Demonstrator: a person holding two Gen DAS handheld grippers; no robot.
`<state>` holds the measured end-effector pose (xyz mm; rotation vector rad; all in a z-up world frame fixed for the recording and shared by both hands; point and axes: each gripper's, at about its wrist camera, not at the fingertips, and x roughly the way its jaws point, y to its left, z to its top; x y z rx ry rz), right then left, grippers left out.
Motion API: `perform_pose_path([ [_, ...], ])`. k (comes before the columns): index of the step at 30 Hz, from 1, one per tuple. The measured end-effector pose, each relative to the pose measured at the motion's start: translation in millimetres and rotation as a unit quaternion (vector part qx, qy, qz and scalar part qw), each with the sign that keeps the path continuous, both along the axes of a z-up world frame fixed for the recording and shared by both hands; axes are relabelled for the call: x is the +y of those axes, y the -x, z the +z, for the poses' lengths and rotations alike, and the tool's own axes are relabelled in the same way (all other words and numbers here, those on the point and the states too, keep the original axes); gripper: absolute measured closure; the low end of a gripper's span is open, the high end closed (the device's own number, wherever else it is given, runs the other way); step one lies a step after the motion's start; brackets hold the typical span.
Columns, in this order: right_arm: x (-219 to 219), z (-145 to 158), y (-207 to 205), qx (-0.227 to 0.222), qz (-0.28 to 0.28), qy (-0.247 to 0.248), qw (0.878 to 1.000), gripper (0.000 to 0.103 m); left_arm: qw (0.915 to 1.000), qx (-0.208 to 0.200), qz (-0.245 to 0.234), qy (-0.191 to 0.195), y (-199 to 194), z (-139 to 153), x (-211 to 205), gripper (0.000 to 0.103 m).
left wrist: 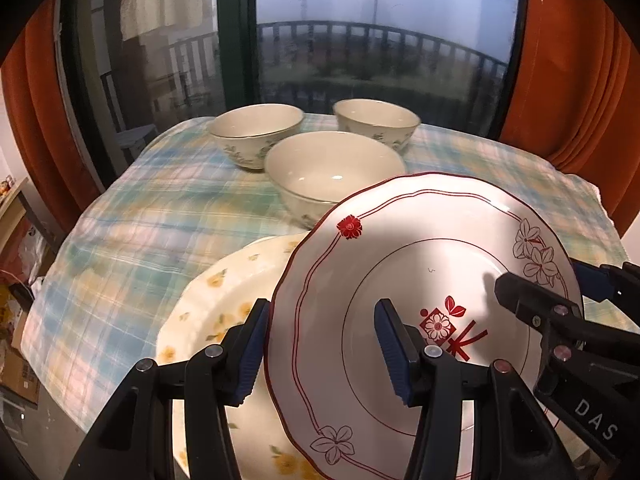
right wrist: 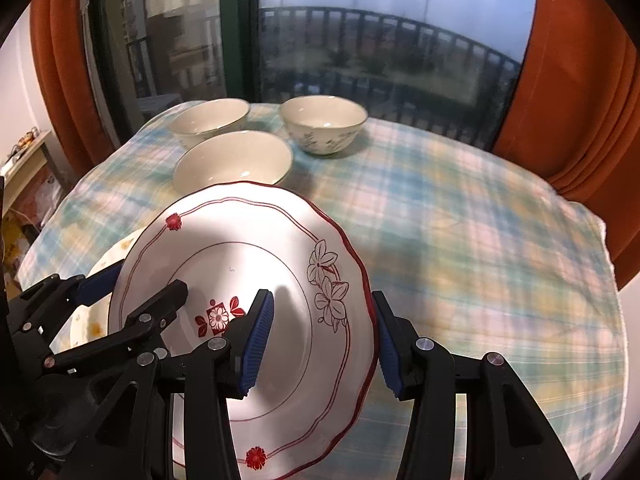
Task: Organize plates and bowls
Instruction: 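Carry the red-rimmed plate with both grippers over the yellow-flower plate stack, then lower the red-rimmed plate onto the stack and open both grippers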
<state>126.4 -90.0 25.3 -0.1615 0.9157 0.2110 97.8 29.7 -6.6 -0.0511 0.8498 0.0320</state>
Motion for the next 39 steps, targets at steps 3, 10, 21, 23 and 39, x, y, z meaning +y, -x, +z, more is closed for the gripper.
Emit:
perform_pose_path([
  [3,8,-5,1,0.005,0.007,-0.004,1.000,0.050,0.9999,-0.008,0.005,-0.009,2,-4,6,0.050],
  [10,19,-12,-1,0.011,0.014,-0.015,1.000,0.050,0.9998,0.003,0.013,-0.013,0,-13,20,0.050],
  [21,36,-20,-4,0.004,0.037,-0.020,0.999,0.050,0.9997,0.002,0.019,-0.017,2,-27,24,0.043],
  [23,40,-22,-4,-0.001,0.035,-0.002,0.999,0.050,0.9997,0.000,0.019,-0.013,3,-26,24,0.041],
  [39,27,-15,6,-0.025,0.030,-0.028,0.999,0.066,0.9987,-0.044,-0.023,-0.009,26,-9,27,0.015],
])
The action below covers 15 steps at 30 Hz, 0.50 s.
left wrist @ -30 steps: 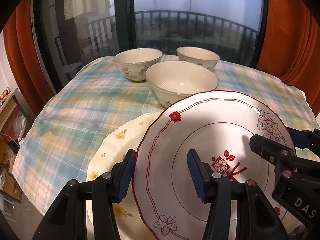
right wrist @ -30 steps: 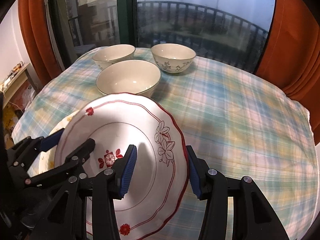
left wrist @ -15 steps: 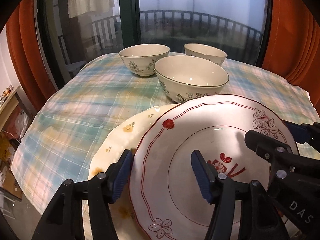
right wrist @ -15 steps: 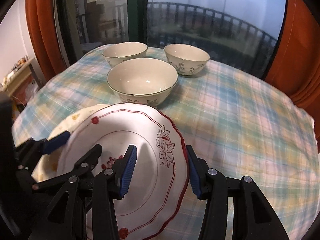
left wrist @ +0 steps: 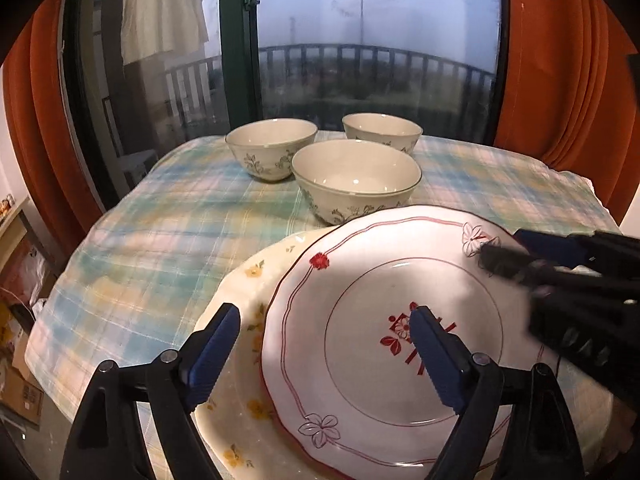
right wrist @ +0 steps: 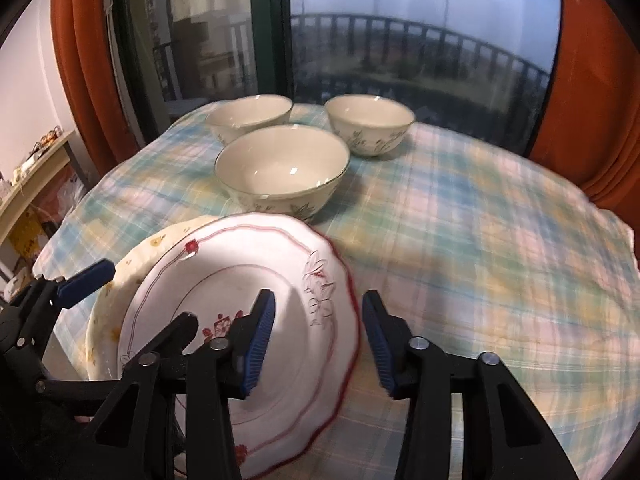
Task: Organize plates and bowls
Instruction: 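Lower the red-rimmed plate onto the stack and open both grippers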
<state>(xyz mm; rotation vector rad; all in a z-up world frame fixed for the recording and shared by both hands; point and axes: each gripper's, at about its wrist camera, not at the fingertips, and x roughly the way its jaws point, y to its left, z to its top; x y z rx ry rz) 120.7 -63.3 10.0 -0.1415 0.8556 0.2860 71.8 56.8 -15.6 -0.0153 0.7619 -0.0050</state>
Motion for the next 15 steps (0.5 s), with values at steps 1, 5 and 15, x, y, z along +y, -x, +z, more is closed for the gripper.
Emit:
perform_pose_path([
  [1,0,2,3,-0.012,-0.003,0.013,1.000,0.074,1.0000,0.002,0.003,0.000,-1,-1,2,0.015],
  [5,8,2,7,-0.032,0.000,0.060,0.998,0.083,0.9999,0.005,0.006,0.008,-2,-4,9,0.015],
  [15,14,-22,-8,0.029,0.010,0.020,0.999,0.082,0.9999,0.002,0.002,0.011,-1,-6,20,0.014],
])
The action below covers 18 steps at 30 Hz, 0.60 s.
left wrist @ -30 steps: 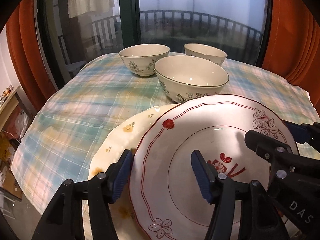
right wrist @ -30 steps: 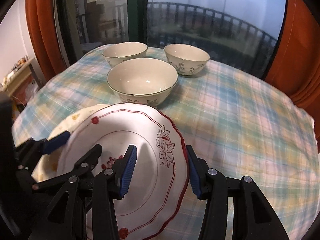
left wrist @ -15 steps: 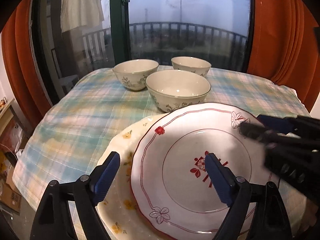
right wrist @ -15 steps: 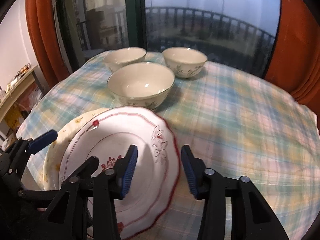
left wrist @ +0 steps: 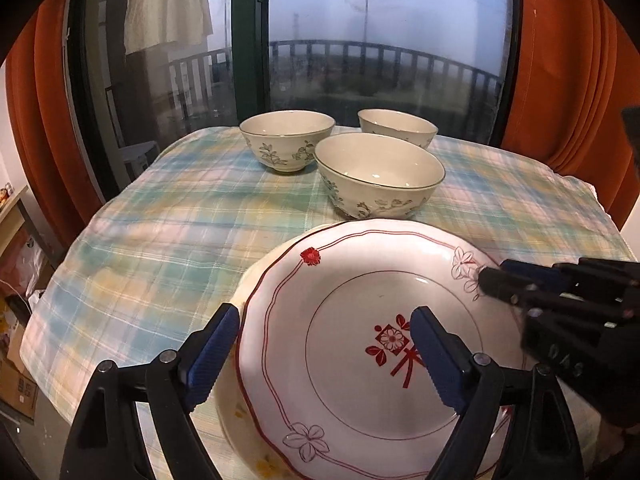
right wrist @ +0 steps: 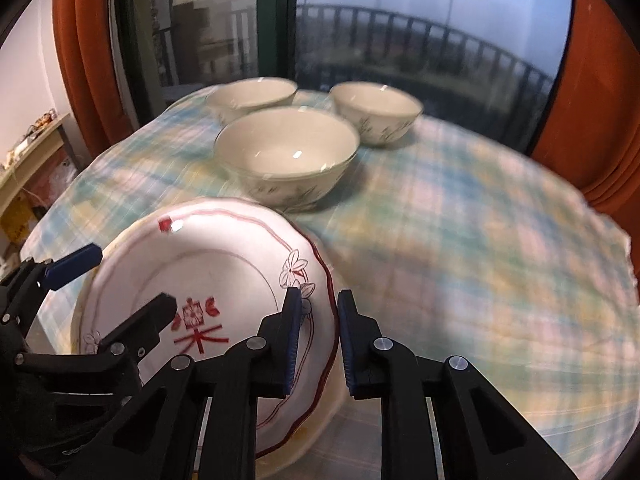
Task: Organize plates and bowls
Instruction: 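Lower the red-rimmed plate onto the stack and open both grippers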
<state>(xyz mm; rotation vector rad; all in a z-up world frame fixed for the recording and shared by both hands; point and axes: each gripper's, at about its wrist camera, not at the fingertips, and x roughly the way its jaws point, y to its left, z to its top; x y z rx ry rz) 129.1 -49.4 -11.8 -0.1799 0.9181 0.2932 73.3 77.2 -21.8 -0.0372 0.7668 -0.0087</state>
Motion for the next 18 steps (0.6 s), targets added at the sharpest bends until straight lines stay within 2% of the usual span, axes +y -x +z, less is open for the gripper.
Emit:
perform_pose_path([
  [9,4,-3,0,0.000,-0.010,-0.011,1.000,0.079,0.9999,0.011,0.000,0.001,-2,-3,1,0.014],
  [11,8,-2,3,-0.013,-0.010,0.008,1.000,0.077,0.9999,0.010,0.001,-0.003,-1,-2,1,0.015],
  [14,13,4,9,-0.035,-0.008,0.028,0.999,0.070,1.0000,0.005,0.005,-0.006,1,3,3,0.014],
  [18,6,14,11,-0.046,-0.026,0.024,0.998,0.043,0.9999,-0.002,0.010,-0.007,2,16,6,0.014],
])
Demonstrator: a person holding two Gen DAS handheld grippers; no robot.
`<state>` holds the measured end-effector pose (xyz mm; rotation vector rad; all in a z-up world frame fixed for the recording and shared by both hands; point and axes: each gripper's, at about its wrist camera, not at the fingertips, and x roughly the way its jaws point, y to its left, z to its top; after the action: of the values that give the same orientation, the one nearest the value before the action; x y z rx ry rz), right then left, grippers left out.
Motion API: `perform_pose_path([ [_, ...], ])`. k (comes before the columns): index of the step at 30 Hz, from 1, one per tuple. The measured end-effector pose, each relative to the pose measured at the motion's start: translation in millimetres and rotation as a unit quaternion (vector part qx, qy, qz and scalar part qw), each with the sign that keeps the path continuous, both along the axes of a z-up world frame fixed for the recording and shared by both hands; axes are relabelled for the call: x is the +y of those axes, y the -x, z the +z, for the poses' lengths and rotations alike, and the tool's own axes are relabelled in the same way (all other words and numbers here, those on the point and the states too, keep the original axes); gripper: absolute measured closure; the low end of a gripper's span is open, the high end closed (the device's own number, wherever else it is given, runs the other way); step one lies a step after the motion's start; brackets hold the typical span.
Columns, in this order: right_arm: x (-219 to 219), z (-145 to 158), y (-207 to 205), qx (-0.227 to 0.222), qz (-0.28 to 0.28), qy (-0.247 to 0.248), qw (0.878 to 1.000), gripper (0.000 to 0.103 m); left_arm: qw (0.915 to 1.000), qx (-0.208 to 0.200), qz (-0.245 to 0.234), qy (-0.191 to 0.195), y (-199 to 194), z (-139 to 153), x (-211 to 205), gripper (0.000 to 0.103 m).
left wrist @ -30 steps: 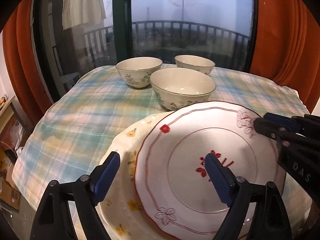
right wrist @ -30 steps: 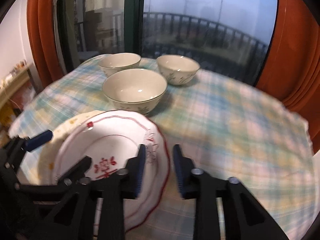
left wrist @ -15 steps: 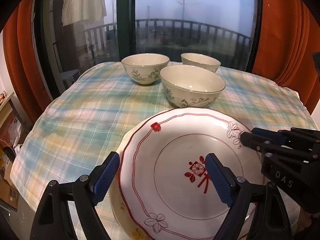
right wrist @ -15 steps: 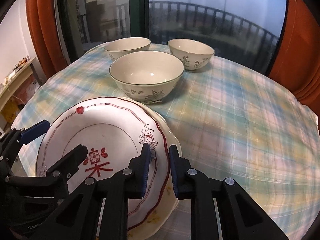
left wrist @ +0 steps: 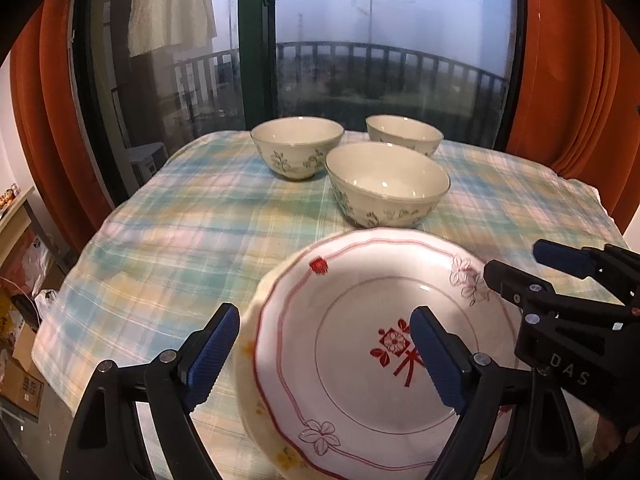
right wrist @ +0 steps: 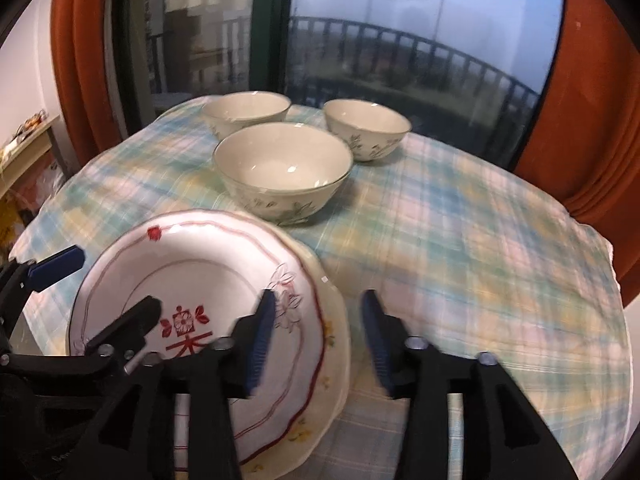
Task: Organize plates and bowls
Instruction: 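Lower the red-rimmed plate onto the stack and open both grippers, then move both grippers to the plain green-rimmed plate and close on its rim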
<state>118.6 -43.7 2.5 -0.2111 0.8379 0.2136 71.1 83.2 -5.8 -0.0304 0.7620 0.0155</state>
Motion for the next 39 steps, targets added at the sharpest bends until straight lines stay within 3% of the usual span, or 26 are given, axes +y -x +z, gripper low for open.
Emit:
perform_pose_path([
  [3,-7,11,-4,-0.002,-0.005,-0.020,1.000,0.038,1.0000,-0.006,0.001,-0.006,-3,9,0,0.014],
  [13,-11,34,-40,-0.001,-0.026,-0.038,0.999,0.037,0.9998,-0.013,0.005,-0.013,-41,31,-4,0.013],
  [19,-14,34,-77,0.009,-0.040,-0.051,0.998,0.037,0.9995,-0.022,0.013,-0.019,-79,35,-3,0.014],
  [24,-12,28,-108,0.007,-0.052,-0.043,0.998,0.037,0.9998,-0.007,0.018,-0.007,-114,28,2,0.016],
  [28,-14,21,-132,0.015,-0.058,-0.057,0.997,0.037,0.9997,-0.003,0.013,-0.021,-136,22,0,0.017],
  [35,-12,7,-160,0.026,-0.069,-0.069,0.995,0.037,0.9995,0.022,0.003,-0.021,-167,8,3,0.027],
  [39,-11,-1,-169,0.039,-0.064,-0.087,0.993,0.046,0.9985,0.049,-0.022,-0.013,-175,-4,0,0.037],
])
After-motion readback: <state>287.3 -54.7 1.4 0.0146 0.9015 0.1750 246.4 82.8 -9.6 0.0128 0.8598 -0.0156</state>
